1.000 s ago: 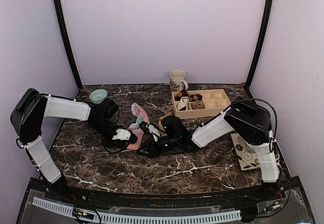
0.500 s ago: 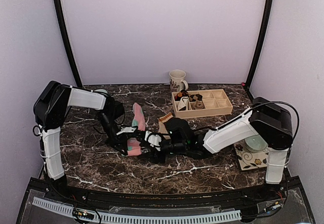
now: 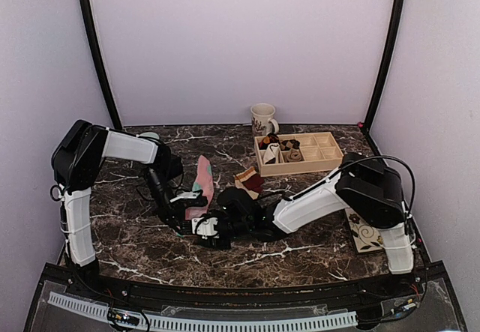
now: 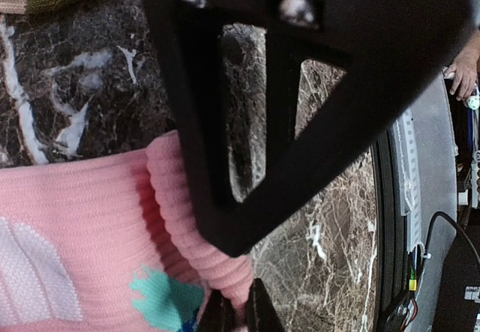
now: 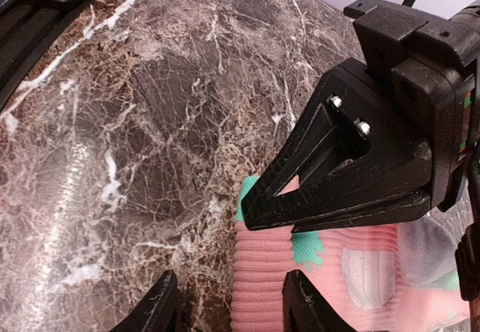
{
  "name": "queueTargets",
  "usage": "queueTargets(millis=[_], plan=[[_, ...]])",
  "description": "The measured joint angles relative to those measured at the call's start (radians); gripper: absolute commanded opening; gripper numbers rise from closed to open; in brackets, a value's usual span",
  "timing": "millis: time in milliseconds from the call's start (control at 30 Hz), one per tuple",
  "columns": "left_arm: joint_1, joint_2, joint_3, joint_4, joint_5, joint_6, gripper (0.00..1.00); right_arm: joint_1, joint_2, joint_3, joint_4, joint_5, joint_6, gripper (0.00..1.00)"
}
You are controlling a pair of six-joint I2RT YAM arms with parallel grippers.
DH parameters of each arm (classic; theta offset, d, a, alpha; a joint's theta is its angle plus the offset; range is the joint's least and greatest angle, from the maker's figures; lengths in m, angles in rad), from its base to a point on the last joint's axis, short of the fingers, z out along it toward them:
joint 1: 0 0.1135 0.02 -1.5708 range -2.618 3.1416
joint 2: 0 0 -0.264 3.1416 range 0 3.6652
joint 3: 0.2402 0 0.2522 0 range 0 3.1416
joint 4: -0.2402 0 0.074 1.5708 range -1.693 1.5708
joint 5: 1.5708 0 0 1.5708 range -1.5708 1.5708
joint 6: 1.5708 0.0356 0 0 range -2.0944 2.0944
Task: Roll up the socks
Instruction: Roll the sock at the center of the board.
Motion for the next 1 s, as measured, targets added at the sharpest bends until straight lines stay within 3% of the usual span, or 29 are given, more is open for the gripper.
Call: queueTargets(millis=[100,167,233,300,367,467,767,1000], plan=[[0.000,0.000,-0.002,0.000,0.000,0.000,0.00,0.000,0.028,0.026,-0.002,0.014,-0.019,0.36],[0.000,0.000,-0.003,0.000,0.000,0.000,0.01,0.000,0.041,0.038,0.000,0.021,-0.024,0.25],[0.001,0.000,-0.004,0.000,0.000,-0.001,0.08,0.000,0.049,0.042,0.009,0.030,-0.019,0.13],[0.001,0.000,-0.005,0.000,-0.001,-0.005,0.20,-0.002,0.049,0.042,0.020,0.040,-0.009,0.05],[0.002,0.000,-0.005,0.004,-0.001,-0.016,0.48,-0.002,0.049,0.042,0.026,0.042,-0.003,0.00],[0.011,-0.010,-0.012,0.020,0.008,-0.040,0.67,-0.002,0.049,0.041,0.028,0.044,0.023,0.00],[0.094,-0.250,-0.177,0.178,-0.057,-0.053,0.69,-0.010,0.084,0.097,-0.008,0.008,0.148,0.00],[0.166,-0.550,-0.441,0.441,-0.146,0.018,0.68,-0.076,0.156,0.254,-0.141,-0.187,0.367,0.00]])
